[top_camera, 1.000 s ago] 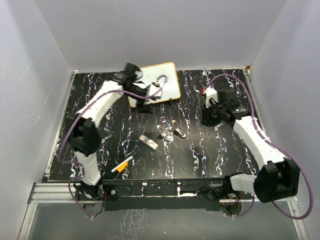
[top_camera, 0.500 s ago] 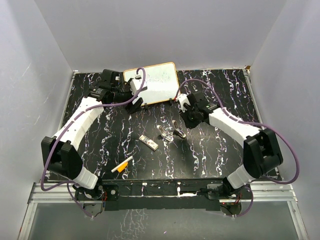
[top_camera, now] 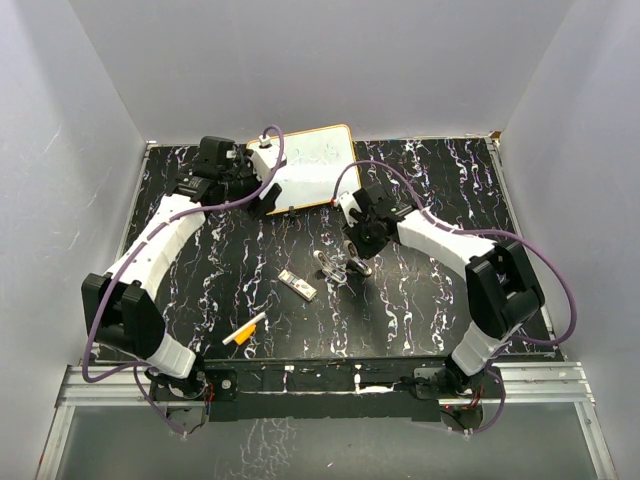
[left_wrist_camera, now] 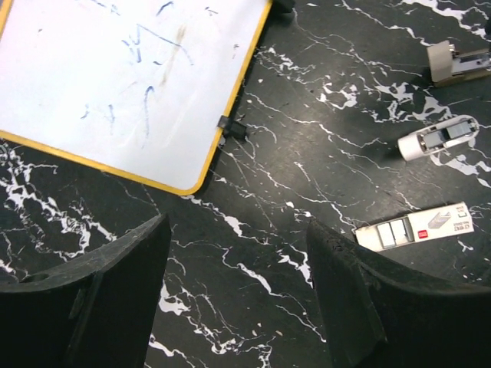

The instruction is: Load the staples into the stapler

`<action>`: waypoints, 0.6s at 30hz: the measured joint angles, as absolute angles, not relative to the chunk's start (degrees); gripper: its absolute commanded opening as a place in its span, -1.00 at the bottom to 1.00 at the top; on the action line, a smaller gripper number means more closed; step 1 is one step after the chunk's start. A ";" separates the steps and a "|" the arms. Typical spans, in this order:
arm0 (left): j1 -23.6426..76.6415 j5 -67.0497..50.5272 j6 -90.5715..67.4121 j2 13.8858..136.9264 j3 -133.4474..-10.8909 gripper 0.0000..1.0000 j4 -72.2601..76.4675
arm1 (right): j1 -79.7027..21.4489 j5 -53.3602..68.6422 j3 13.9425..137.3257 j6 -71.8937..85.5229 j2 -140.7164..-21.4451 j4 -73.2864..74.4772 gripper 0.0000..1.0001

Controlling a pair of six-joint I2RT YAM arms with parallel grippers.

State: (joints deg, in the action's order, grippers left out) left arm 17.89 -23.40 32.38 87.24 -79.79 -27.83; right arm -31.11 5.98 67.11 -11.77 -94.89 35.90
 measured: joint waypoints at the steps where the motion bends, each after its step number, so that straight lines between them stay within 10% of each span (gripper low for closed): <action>1: 17.67 -23.03 32.23 87.20 -79.79 0.39 -27.62 | -31.24 5.98 67.61 -11.64 -95.31 36.25 -0.83; 18: 16.99 -21.28 31.90 86.19 -79.57 0.39 -27.03 | -32.27 5.91 70.74 -10.61 -99.83 41.01 -0.83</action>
